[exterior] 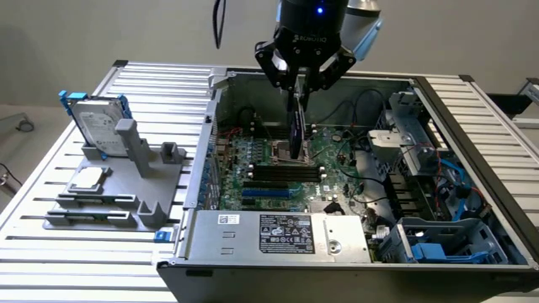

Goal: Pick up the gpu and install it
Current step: 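Insert the gpu into the slot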

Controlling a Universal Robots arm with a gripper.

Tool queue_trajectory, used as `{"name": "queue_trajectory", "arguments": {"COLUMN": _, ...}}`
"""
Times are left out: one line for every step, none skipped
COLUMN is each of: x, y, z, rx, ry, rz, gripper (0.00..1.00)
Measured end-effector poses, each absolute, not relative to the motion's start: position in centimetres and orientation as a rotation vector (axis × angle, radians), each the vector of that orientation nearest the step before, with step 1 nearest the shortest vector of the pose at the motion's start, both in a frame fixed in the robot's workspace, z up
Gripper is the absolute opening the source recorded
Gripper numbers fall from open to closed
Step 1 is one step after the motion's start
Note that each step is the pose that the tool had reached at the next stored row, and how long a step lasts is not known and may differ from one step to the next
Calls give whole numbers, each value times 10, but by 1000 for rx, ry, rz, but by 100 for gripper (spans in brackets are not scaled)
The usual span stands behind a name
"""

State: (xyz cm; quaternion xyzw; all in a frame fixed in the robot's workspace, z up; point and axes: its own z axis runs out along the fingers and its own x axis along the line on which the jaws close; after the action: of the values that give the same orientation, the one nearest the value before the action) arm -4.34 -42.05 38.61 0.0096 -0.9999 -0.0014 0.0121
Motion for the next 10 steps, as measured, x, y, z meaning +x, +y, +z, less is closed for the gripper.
{"name": "queue_trajectory", "arguments": {"x": -43, "y": -421, "z": 386, "rx": 30, "ry": -3117, "rz": -4, "gripper": 26}}
{"name": "queue_trajectory", "arguments": {"x": -43, "y": -421, "z": 386, "rx": 30, "ry": -3117, "rz": -4, "gripper": 26}}
{"name": "queue_trajectory", "arguments": {"x": -43, "y": -421, "z": 386, "rx": 30, "ry": -3117, "rz": -5, "gripper": 26}}
{"name": "queue_trajectory", "arguments": {"x": -43, "y": -421, "z": 386, "rx": 30, "ry": -3117, "rz": -5, "gripper": 26}}
{"name": "queue_trajectory", "arguments": {"x": -43, "y": -421, "z": 386, "rx": 30, "ry": -3117, "rz": -4, "gripper": 26}}
{"name": "queue_trajectory", "arguments": {"x": -43, "y": -421, "z": 386, "rx": 30, "ry": -3117, "rz": -5, "gripper": 26}}
{"name": "queue_trajectory", "arguments": {"x": -43, "y": -421, "z": 386, "rx": 30, "ry": -3117, "rz": -4, "gripper": 26}}
{"name": "queue_trajectory", "arguments": {"x": -43, "y": -421, "z": 386, "rx": 30, "ry": -3117, "rz": -4, "gripper": 26}}
{"name": "queue_trajectory", "arguments": {"x": -43, "y": -421, "z": 386, "rx": 30, "ry": -3117, "rz": -4, "gripper": 26}}
{"name": "queue_trajectory", "arguments": {"x": -43, "y": -420, "z": 386, "rx": 30, "ry": -3118, "rz": -5, "gripper": 26}}
